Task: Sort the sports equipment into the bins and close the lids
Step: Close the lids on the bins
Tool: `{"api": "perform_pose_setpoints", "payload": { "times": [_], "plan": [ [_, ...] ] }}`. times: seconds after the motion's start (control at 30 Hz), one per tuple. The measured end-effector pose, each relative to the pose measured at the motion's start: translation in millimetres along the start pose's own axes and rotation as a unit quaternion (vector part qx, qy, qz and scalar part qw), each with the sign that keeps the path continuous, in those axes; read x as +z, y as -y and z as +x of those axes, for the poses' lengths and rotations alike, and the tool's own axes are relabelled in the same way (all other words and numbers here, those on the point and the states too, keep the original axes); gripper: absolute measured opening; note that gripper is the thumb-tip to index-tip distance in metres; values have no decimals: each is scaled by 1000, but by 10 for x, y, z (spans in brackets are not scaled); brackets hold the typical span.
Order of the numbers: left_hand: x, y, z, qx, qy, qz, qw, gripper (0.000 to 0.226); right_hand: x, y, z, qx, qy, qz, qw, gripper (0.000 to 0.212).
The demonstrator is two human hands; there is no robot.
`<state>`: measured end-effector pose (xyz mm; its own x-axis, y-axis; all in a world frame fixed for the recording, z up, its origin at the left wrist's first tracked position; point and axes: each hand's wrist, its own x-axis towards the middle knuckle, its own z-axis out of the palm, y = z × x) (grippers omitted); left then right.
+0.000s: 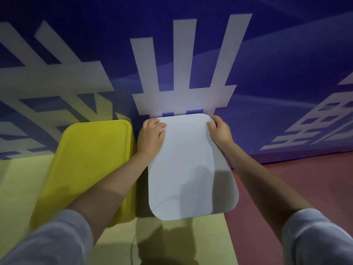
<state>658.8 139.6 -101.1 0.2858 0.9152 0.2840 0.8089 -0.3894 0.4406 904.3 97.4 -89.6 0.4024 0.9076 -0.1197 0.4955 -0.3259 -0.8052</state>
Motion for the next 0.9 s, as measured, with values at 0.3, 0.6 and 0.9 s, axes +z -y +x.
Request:
{"api": "perform_pose_setpoints", "payload": {
  "times": [0.3, 0.6, 0.9],
  "plan": [
    [-152, -122, -1038, 26, 90, -63, 994, 40, -240, -378, -1126, 0, 35, 21, 999, 49],
    [-262, -241, -1200, -10, 111, -53, 992, 47, -252, -308, -1324, 17, 23, 29, 999, 49],
    [-333, -295, -1210, -114, 26, -99, 988, 34, -150, -262, -1426, 28, 9, 64, 998, 49]
  ]
}}
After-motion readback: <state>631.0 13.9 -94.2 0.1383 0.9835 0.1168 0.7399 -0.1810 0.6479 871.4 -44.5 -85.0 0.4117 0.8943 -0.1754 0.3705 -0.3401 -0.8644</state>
